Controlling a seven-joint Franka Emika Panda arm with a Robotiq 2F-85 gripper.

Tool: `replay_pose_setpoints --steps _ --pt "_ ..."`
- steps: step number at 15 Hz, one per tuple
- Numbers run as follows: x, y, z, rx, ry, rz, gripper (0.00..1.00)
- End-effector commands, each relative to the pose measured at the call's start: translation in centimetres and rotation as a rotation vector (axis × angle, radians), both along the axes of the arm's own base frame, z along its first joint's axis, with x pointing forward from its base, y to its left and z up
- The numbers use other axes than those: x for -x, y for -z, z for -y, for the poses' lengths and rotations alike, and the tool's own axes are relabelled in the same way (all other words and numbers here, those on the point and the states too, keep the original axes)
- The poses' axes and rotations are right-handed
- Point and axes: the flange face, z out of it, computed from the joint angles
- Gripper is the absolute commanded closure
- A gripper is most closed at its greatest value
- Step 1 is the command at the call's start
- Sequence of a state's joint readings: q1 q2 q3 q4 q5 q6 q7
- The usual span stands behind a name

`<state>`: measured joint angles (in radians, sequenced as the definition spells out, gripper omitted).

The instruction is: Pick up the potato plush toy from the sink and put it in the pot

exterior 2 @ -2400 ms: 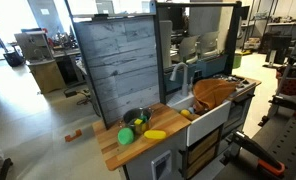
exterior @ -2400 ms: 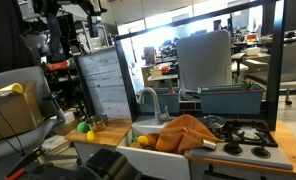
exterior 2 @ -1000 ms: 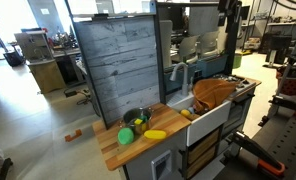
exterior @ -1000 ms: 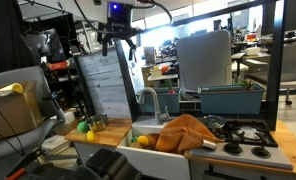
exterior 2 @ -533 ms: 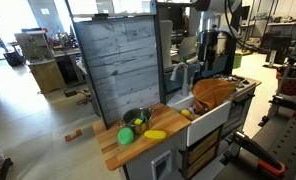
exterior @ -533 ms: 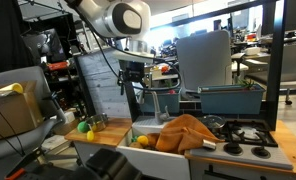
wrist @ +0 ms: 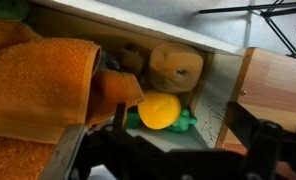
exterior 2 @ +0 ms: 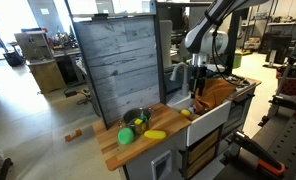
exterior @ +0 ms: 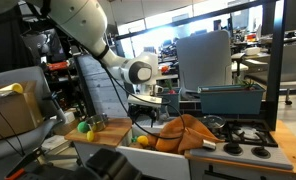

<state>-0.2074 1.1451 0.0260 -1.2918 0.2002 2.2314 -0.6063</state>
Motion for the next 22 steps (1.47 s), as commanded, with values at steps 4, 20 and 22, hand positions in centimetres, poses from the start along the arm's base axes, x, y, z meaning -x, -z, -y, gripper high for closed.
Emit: replay_pose_setpoints --steps 4,20,22 --pt "-1.0 6.4 -2.6 0.045 -0.028 -0.036 0.0" --pt "-0.3 10.0 -4.4 0.038 -0.023 -0.209 0.0" --pt "-0.3 10.0 -4.1 0.048 -0.001 -0.222 0.25"
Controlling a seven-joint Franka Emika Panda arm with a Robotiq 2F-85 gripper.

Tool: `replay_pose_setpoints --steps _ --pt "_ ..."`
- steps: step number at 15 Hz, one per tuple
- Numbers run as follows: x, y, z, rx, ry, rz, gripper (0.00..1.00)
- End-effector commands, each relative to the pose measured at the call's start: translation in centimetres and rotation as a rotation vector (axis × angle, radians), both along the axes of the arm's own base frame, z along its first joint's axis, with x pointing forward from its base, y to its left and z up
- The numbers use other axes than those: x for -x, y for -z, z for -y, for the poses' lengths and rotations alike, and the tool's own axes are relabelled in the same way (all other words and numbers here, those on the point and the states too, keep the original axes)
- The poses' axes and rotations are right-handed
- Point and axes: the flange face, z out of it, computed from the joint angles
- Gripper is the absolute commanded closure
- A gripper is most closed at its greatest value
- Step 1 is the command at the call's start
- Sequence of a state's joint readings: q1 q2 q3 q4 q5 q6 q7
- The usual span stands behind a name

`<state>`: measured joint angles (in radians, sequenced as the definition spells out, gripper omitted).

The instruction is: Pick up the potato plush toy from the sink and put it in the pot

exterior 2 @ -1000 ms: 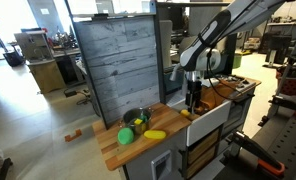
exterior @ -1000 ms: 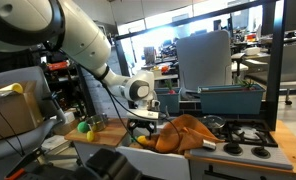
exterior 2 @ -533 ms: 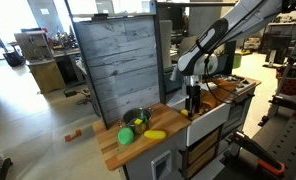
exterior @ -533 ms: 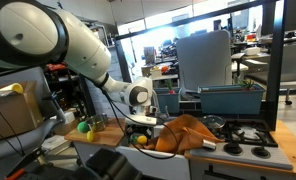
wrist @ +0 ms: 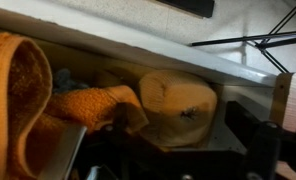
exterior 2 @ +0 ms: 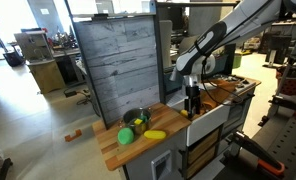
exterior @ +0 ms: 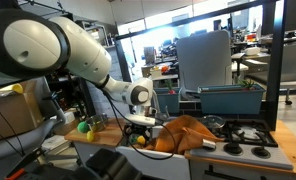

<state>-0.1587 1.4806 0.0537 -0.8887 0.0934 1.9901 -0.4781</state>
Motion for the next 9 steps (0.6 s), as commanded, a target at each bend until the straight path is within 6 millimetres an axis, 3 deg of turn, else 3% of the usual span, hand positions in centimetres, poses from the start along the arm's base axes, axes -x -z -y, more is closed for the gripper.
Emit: replay_pose_setpoints --steps 1,9 --pt "0.2 0.0 0.7 0.039 0.032 -0.032 0.26" --pt "0.1 -0.2 1.9 0.054 0.067 -0.039 0.86"
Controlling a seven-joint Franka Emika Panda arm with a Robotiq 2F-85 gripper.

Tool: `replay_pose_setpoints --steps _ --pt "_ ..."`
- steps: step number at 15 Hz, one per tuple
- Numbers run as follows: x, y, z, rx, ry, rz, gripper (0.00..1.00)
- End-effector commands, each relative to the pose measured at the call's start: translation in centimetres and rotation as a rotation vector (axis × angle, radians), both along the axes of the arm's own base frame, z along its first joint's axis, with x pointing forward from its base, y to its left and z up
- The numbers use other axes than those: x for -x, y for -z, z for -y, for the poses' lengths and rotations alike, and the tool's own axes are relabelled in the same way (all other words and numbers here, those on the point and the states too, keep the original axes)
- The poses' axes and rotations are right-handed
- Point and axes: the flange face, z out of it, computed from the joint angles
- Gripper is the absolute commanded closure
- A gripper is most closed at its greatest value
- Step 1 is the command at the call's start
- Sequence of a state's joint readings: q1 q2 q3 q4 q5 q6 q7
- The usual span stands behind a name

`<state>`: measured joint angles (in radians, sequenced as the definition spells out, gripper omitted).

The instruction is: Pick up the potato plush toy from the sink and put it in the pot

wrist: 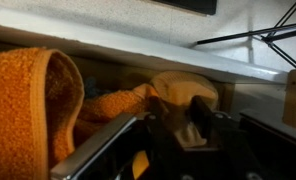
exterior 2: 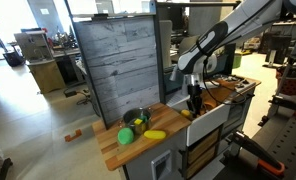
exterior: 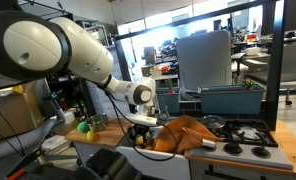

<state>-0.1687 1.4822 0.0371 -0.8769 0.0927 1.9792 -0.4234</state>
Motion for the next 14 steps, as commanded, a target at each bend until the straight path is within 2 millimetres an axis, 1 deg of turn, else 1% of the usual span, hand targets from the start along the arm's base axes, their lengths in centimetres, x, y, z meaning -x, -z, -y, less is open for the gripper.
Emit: replay_pose_setpoints --steps 1,2,3,4,5,6,8,14 --pt "0.0 0.0 0.5 0.019 0.006 -0.025 0.94" --pt "-0.1 -0.1 0.6 0.018 0.005 -0.02 0.98" --pt "-0.4 -0.4 0.7 0.016 0.002 -0.008 1.0" --pt "-0.6 -0.6 0.9 0.012 -0.003 -0.002 0.96" --pt "-0.7 -1.3 1.3 0.002 -0.01 0.014 0.99" --pt "-0.8 -1.8 1.7 -0.006 -0.015 0.028 0.97" --pt "-1.1 -3.2 2.8 -0.025 -0.032 0.062 0.97" --pt "-1.1 -6.6 6.1 -0.063 -0.093 0.125 0.97"
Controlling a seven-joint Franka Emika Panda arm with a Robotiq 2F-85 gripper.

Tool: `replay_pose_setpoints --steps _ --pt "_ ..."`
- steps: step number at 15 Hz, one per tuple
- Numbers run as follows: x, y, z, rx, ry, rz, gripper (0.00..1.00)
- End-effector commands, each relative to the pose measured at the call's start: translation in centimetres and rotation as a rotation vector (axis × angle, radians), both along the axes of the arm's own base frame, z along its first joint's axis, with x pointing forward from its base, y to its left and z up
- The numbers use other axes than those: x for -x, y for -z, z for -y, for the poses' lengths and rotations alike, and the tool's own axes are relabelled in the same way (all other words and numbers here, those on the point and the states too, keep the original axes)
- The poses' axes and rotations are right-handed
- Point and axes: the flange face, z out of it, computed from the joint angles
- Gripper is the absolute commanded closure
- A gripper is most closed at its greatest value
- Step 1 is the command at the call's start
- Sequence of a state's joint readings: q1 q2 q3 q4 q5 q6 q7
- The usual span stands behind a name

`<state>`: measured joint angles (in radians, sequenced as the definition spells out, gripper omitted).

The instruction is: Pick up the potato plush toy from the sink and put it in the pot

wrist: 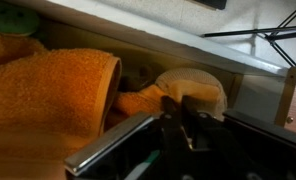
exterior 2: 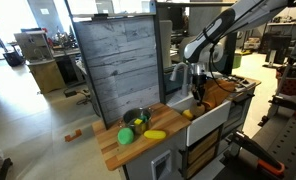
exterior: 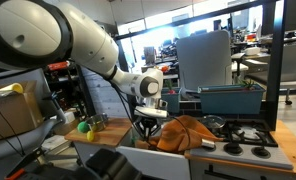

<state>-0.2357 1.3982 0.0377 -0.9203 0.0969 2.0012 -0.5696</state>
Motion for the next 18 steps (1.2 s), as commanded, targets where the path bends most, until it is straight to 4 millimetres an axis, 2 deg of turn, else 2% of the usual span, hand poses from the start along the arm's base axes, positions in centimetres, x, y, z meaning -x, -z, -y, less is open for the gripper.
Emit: replay_pose_setpoints --steps 1,5,13,16,18 --pt "0.2 -2.7 1.5 -0.032 -0.034 0.042 0.97" --pt "0.5 -4.4 2.5 -0.048 -0.058 0.055 0.97" --pt "0.4 -5.9 2.5 -0.049 -0.049 0.066 0.97" --pt "-0.2 -8.3 2.4 -0.052 -0.006 0.171 0.97" --pt "-0.3 -11.6 2.3 -0.068 0.055 0.28 0.97"
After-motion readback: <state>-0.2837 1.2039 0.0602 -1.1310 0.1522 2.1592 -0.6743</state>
